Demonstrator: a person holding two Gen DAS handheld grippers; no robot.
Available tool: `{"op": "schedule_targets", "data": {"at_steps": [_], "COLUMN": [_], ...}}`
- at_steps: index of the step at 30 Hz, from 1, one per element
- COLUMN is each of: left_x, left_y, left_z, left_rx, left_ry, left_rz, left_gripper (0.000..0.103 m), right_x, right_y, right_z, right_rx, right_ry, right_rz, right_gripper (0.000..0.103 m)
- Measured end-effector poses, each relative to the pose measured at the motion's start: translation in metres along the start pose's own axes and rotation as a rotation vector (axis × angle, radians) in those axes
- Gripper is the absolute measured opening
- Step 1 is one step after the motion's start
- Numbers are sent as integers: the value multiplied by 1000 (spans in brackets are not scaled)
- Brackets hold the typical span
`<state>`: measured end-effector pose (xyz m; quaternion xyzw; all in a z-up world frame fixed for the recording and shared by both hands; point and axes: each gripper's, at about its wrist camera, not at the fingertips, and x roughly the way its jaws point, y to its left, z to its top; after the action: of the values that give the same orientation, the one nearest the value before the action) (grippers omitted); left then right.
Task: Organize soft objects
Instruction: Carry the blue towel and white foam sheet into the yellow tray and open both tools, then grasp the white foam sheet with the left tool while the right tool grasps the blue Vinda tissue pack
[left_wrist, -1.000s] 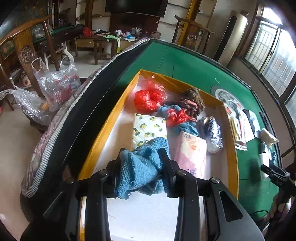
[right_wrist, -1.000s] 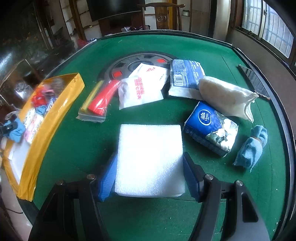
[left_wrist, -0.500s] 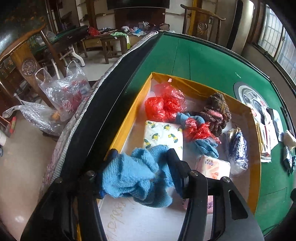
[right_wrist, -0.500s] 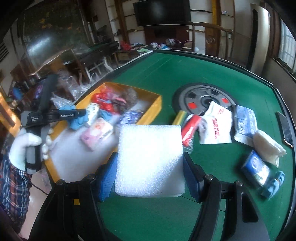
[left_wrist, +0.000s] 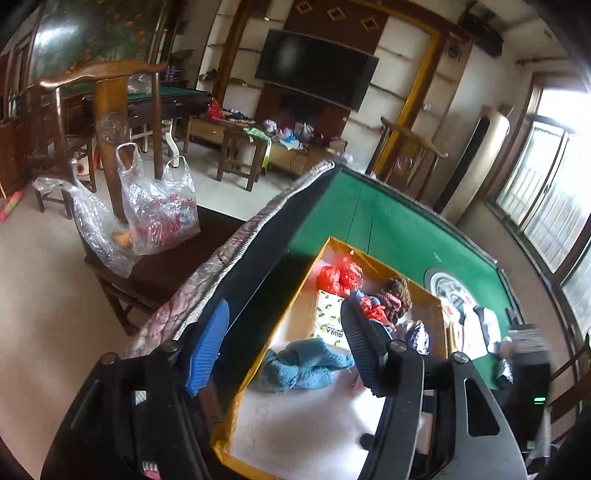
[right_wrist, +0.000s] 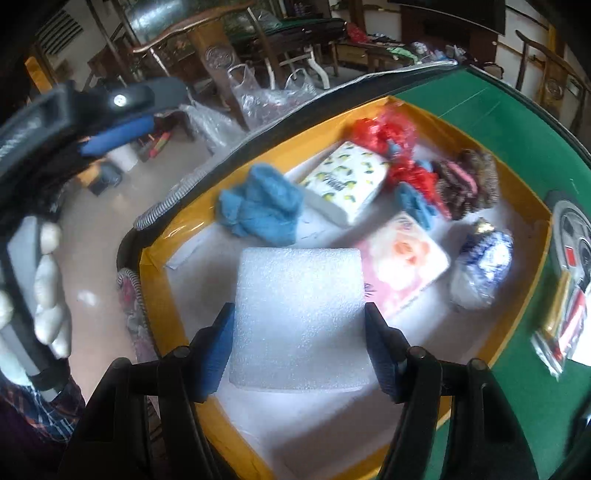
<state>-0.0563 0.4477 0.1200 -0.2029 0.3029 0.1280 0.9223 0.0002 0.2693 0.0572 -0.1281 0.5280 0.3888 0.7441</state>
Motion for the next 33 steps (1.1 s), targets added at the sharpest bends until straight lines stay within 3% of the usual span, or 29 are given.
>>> {"op": "schedule_targets", "data": {"at_steps": [8, 14, 18, 22, 25, 26, 29, 31, 33], "left_x": [-12, -9, -10, -15, -16, -15, -11, -8, -5], "left_y": [23, 30, 27, 14, -7, -15, -45, -67, -90], "left_z": [-5, -9, -12, -14, -18, -20, -26, -30, -37], "left_rx": [-35, -63, -62, -47, -7, 11, 70, 106, 138], "left_ry": [-36, -24, -15, -28, -36, -34, -19, -2, 18], "left_rz": [4, -1, -9, -36, -82, -101, -167, -203, -238], "left_gripper": [62, 62, 62, 62, 63, 63, 63, 63, 63], "right_x": [45, 43, 12, -43, -96, -112, -161, -179, -202], "right_y": [17, 23, 25, 3, -27, -39, -90, -137, -198], "right_z": [27, 40, 32, 8, -28, -40, -88, -107, -133], "right_rx": [5, 18, 6, 64, 114, 136, 219, 322, 479], "right_ry": [57, 26, -49, -194, -344, -401, -550, -483, -431], "right_rz": [12, -6, -16, -15, -123, -184, -339, -449, -498], "right_gripper": [62, 63, 64, 64, 64, 69, 97, 98, 97]}}
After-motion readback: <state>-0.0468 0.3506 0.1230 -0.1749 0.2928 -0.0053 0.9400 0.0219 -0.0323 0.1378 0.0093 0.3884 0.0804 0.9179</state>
